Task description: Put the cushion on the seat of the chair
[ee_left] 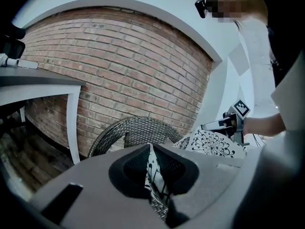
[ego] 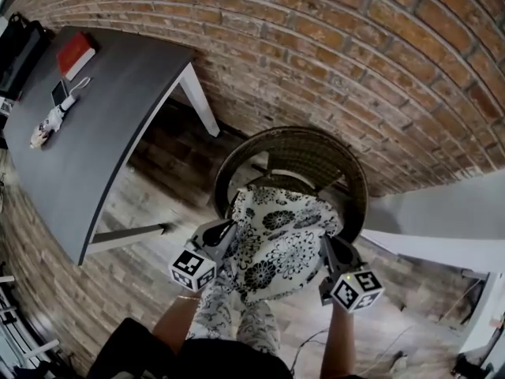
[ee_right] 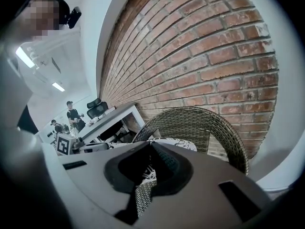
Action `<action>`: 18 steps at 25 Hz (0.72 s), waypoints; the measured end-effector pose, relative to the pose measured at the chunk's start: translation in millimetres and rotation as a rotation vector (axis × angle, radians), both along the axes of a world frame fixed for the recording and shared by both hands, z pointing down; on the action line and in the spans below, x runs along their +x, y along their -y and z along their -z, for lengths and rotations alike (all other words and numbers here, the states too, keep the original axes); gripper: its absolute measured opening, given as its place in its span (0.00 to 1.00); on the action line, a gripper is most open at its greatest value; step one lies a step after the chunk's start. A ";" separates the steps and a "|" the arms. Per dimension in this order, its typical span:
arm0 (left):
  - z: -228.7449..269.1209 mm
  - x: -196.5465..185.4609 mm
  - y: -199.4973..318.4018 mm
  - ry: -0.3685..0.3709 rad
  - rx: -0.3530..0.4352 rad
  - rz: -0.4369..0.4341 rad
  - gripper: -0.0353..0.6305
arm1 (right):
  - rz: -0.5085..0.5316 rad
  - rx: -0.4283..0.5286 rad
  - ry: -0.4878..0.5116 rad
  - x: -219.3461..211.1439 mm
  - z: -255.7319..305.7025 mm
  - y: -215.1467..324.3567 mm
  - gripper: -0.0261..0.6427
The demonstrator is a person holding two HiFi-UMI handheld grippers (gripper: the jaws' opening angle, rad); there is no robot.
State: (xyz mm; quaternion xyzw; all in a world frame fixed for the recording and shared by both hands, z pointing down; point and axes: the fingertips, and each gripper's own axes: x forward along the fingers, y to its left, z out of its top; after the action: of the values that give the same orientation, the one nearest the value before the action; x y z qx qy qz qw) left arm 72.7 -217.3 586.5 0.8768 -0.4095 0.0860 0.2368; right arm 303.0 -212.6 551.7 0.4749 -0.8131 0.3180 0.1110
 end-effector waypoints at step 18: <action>-82.7 3.2 27.4 0.111 -0.021 0.004 0.08 | -0.051 -0.041 -0.086 18.8 -64.2 30.1 0.05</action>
State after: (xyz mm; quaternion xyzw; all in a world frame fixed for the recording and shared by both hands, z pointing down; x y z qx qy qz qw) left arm 75.9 -244.7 669.2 0.8673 -0.4229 0.1384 0.2230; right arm 321.8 -242.6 616.0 0.5063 -0.7885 0.3166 0.1473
